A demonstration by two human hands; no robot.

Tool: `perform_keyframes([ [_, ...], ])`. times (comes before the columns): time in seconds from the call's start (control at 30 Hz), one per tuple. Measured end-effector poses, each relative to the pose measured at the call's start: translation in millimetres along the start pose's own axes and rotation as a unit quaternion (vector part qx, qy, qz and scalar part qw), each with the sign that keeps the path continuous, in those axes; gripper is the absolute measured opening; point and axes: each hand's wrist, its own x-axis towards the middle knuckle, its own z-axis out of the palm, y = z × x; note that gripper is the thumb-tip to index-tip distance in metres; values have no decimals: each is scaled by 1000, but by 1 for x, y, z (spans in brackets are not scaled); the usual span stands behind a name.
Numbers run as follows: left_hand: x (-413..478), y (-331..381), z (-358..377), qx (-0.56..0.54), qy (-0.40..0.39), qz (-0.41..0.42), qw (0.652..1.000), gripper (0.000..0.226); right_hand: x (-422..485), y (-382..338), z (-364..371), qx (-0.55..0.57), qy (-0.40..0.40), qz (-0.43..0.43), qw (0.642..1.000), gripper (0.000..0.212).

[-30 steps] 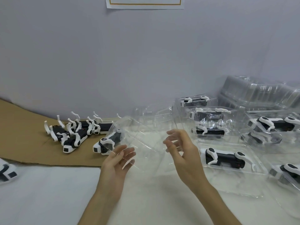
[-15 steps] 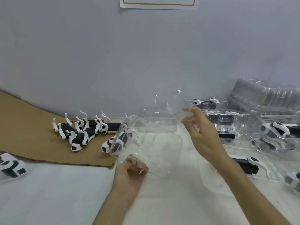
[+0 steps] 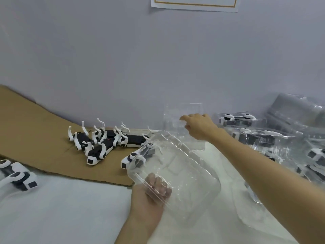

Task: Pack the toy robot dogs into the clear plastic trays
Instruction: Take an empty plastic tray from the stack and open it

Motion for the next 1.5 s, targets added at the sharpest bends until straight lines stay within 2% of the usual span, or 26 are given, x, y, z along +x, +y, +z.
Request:
perform_keyframes([
  [0.1,3,-1,0,5,6,-3,1000,28,8,3,15,-30,-65,12,997,49],
  [0.27,5,0,-2,17,11,0,1000,26,14,12,24,43,-26,31,998,69],
  [0.43,7,-1,-4,13,9,0,1000,27,34,14,30,155,-34,91,983,67],
  [0.53,11,-1,-6,19,13,-5,1000,28,51,15,36,145,-46,95,984,68],
  [0.7,13,-3,-5,17,6,4,1000,21,62,10,69,111,-126,80,983,82],
  [0.8,16,-3,-5,12,3,-3,1000,27,63,9,81,121,-117,85,982,82],
  [0.87,15,-2,-5,5,3,-4,1000,21,60,7,76,121,-117,89,982,81],
  [0.97,15,-1,-3,4,7,0,1000,23,46,-5,62,132,-79,91,984,75],
  [1.03,13,1,-1,18,3,1,1000,26,30,-15,46,244,-59,84,964,68],
  [1.13,9,2,-3,46,-8,9,999,32,-6,-30,14,482,-77,58,871,54],
  [1.2,9,2,-5,42,-9,12,999,31,-37,-32,-10,537,-73,37,839,50],
  [1.3,9,1,-5,35,-6,18,999,25,-87,-28,-40,562,-55,25,825,36],
  [1.37,9,-1,-6,37,-5,20,999,29,-123,-26,-50,568,-46,29,821,50],
  [1.5,4,-2,-3,57,-25,32,998,36,-181,-31,-33,568,-23,101,817,76],
])
